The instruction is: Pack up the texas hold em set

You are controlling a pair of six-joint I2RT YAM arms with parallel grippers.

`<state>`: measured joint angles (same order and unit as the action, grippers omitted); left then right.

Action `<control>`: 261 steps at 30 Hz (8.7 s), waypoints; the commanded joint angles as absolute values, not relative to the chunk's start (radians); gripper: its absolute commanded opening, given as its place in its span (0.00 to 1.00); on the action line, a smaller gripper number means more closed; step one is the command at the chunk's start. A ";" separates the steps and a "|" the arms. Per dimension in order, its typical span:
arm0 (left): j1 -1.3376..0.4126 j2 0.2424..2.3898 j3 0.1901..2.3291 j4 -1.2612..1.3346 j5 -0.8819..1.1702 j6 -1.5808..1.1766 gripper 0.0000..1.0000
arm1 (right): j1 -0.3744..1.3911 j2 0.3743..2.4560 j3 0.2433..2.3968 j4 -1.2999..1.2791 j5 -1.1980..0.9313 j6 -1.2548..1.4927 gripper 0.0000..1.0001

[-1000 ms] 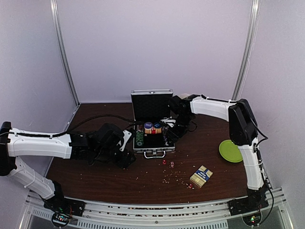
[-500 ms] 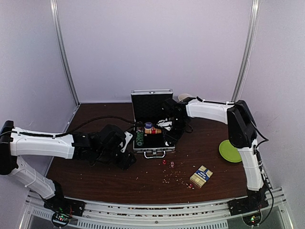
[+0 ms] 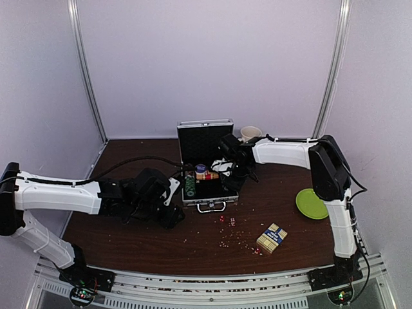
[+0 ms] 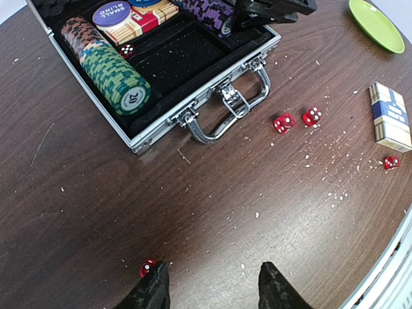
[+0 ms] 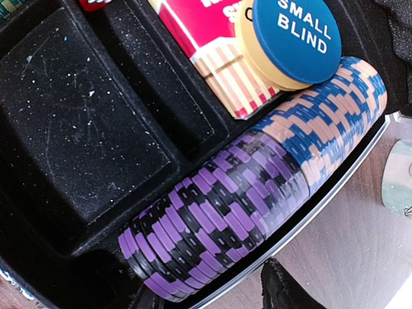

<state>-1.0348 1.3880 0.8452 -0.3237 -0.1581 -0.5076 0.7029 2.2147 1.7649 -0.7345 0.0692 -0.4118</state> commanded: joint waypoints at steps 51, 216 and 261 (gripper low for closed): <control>-0.838 1.746 1.134 -0.771 0.037 -0.388 0.42 | 0.582 1.462 1.036 -0.681 -0.349 -0.472 0.48; -0.827 1.470 0.767 -0.331 0.013 -0.665 0.31 | 0.836 1.964 1.503 -0.918 -0.338 -0.638 0.47; -0.824 1.496 0.763 -0.310 0.042 -0.664 0.31 | 0.841 2.065 1.588 -0.966 -0.283 -0.601 0.06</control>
<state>-0.8299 1.4982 0.7666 -0.3382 0.0341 -0.6548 0.8463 2.0888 1.5509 -0.9333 -0.2871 -0.6060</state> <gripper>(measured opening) 0.311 0.148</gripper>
